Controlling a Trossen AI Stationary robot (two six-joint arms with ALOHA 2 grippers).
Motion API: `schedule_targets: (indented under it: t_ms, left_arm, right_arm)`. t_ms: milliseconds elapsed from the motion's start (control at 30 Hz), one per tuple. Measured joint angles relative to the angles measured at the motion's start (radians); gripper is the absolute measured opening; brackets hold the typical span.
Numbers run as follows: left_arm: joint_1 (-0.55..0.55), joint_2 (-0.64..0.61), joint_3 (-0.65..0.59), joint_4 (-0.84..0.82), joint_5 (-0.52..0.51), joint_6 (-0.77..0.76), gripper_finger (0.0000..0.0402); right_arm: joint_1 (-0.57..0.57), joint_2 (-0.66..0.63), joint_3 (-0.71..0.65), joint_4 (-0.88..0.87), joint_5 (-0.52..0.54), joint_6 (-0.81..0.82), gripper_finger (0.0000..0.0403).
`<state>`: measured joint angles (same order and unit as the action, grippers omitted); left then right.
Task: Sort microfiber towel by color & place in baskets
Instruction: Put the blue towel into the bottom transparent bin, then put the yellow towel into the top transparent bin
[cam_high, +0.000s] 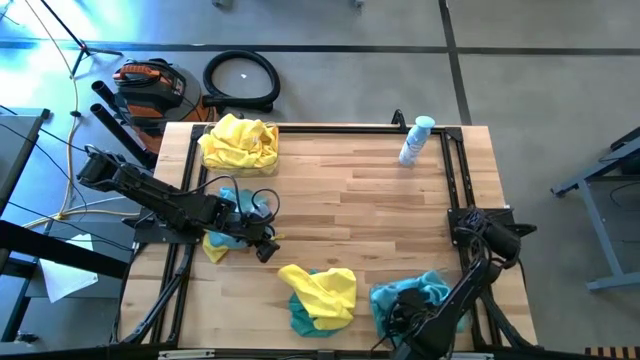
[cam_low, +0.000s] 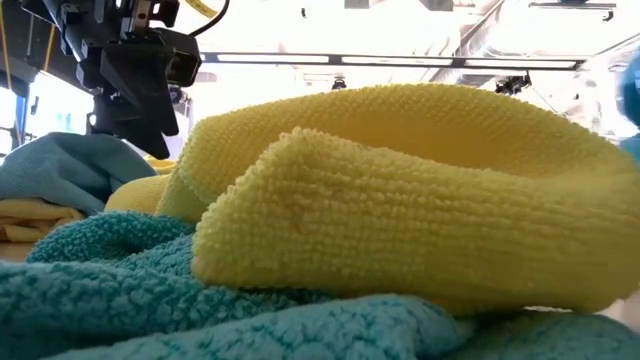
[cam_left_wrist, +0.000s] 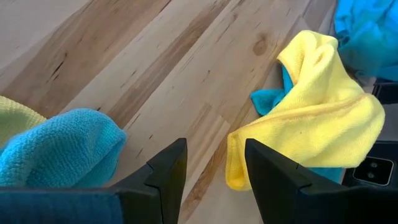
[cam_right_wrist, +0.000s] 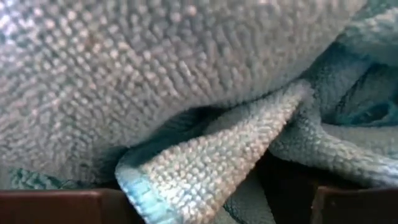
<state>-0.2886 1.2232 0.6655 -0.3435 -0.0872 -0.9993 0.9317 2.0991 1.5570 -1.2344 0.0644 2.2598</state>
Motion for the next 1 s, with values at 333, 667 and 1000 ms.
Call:
schedule_targets:
  t_ms: [333, 667, 1000]
  left_arm:
    - [0.0, 0.0, 0.0, 0.0, -0.001, 0.016, 0.0152]
    - [0.0, 0.0, 0.0, 0.001, 0.011, 0.009, 0.0152]
    - [0.0, 0.0, 0.0, 0.006, 0.064, 0.034, 0.0152]
  right_arm:
    - [0.007, 0.007, 0.172, -0.186, -0.029, -0.037, 0.0197]
    - [0.007, -0.009, 0.386, -0.335, 0.026, -0.122, 0.0197]
    - [-0.058, -0.01, 0.421, -0.325, 0.155, -0.246, 0.0197]
